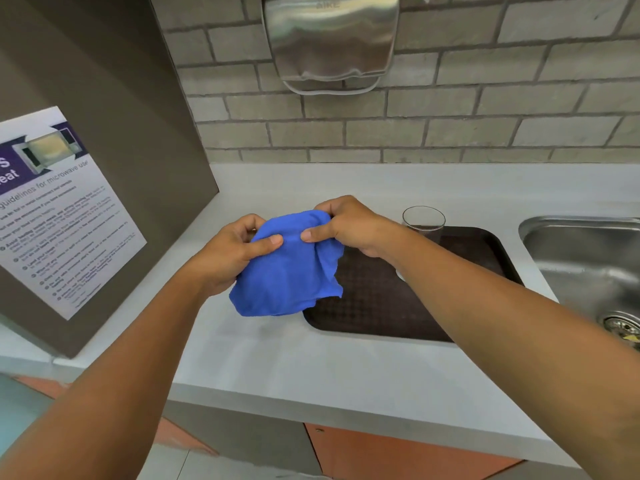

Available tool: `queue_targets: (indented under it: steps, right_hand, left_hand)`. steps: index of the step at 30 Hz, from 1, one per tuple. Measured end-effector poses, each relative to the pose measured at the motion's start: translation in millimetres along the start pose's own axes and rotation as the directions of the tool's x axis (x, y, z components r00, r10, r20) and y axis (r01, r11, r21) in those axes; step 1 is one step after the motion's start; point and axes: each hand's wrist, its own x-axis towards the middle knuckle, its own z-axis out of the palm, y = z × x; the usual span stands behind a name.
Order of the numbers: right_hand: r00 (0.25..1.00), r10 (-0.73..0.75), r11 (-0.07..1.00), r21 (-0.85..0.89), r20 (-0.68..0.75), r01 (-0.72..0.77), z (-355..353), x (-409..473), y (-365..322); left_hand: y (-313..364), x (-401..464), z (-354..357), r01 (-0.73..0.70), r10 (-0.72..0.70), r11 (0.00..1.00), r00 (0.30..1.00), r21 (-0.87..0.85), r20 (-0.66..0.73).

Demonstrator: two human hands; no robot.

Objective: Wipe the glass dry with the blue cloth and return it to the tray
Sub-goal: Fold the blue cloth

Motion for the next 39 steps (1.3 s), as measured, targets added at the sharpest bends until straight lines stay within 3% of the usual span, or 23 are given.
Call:
queue_targets:
  steps: [6, 9, 15, 26, 39]
  right_hand:
    - [0.994, -0.048, 0.991, -0.117, 0.102, 0.06, 46, 8, 16]
    - [0.993, -0.025, 0.992, -0.121, 0.119, 0.04, 66, 16, 28]
    - [0.991, 0.074, 0.99, -0.125, 0.115, -0.06, 84, 41, 49]
    - [0.976, 0.208, 0.968, -0.129, -0.069, -0.215, 91, 81, 73]
    - [0.959, 0.091, 0.921, -0.343, -0.267, -0.183, 96, 125, 102]
  left_hand:
    - [-19, -18, -52, 0.175, -0.158, 0.983, 0.956, -0.05, 0.246]
    - [-36, -24, -79, 0.27, -0.232, 0.957, 0.932, -0.106, 0.279]
    - [-64, -15, -107, 0.33, -0.315, 0.937, 0.94, -0.112, 0.132]
    - [-99, 26, -115, 0.297, -0.302, 0.953, 0.916, -0.061, -0.265]
    - [-137, 83, -112, 0.205, -0.113, 0.971, 0.843, 0.121, -0.526]
